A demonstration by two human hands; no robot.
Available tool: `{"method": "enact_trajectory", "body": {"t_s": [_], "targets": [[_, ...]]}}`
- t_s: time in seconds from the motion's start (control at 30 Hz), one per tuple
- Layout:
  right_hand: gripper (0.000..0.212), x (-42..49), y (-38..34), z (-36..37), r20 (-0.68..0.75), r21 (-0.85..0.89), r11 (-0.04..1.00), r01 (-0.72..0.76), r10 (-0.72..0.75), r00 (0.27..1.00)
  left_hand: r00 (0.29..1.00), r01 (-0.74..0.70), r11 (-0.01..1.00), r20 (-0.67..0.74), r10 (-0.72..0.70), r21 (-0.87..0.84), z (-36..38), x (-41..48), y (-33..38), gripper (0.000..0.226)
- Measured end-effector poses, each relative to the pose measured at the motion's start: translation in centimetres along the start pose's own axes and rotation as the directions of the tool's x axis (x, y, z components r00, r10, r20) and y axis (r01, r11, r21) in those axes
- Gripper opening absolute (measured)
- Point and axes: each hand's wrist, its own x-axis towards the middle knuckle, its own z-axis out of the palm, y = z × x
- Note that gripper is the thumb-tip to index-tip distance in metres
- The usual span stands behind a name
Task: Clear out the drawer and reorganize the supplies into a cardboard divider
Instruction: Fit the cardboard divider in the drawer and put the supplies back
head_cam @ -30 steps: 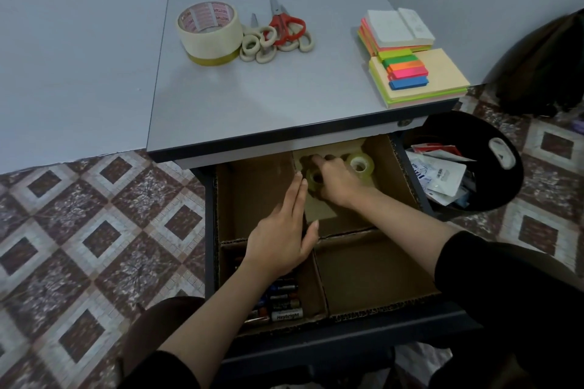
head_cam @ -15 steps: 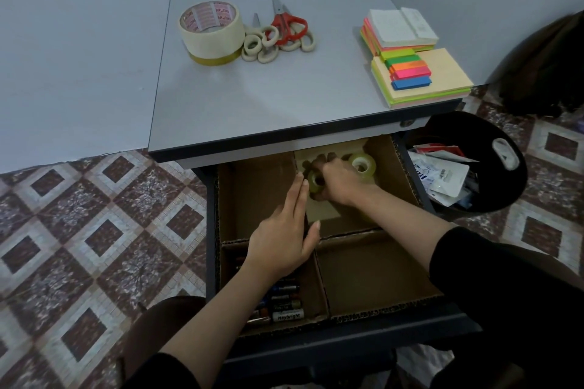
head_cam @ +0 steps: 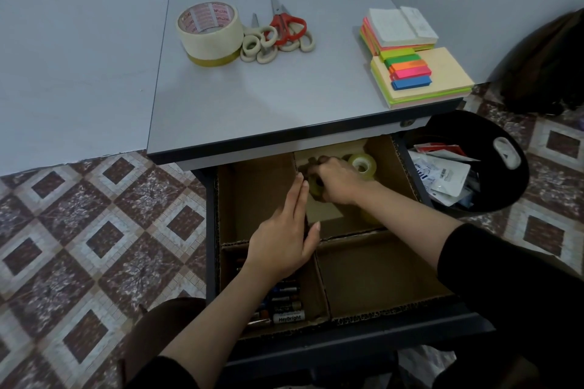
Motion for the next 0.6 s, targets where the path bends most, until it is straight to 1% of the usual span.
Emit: {"method": "enact_trajectory", "body": {"t_s": [0.13, 0.27, 0.4, 0.43, 0.5, 0.57, 0.6], "targets": [[0.047, 0.4, -0.1, 0.2, 0.005, 0.013, 1.000, -0.004, 0.004, 1.000, 1.000, -0.002, 1.000, -0.005, 0.002, -0.003, 0.1, 0.0, 0.0, 0.076], [0.045, 0.9, 0.1, 0.3, 0.021, 0.015, 1.000, -0.021, 0.021, 1.000, 1.000, 0.008, 1.000, 0.015, -0.008, -0.014, 0.0, 0.1, 0.1, 0.072], [0.040, 1.1, 0.1, 0.6, 0.034, 0.017, 0.999, -0.046, 0.045, 0.998, 1.000, 0.004, 1.000, 0.000, -0.004, 0.000, 0.1, 0.1, 0.0, 0.076], [0.043, 1.0, 0.2, 0.6, 0.025, 0.027, 0.998, -0.052, 0.051, 0.998, 1.000, 0.003, 1.000, -0.001, -0.003, 0.006, 0.1, 0.1, 0.0, 0.077], [0.057, 0.6, 0.3, 0.7, 0.000, 0.072, 0.994, -0.083, 0.083, 0.997, 1.000, 0.002, 1.000, 0.004, -0.002, 0.012, 0.2, 0.1, 0.0, 0.078], [0.068, 0.0, 0.7, 1.1, -0.034, 0.157, 0.977, -0.141, 0.148, 0.988, 1.000, 0.001, 1.000, 0.009, -0.001, 0.016, 0.1, 0.1, 0.0, 0.079], [0.070, -0.2, 0.9, 1.4, -0.051, 0.197, 0.966, -0.169, 0.182, 0.982, 1.000, 0.002, 1.000, 0.008, -0.002, 0.018, 0.1, 0.1, -0.1, 0.079]]}}
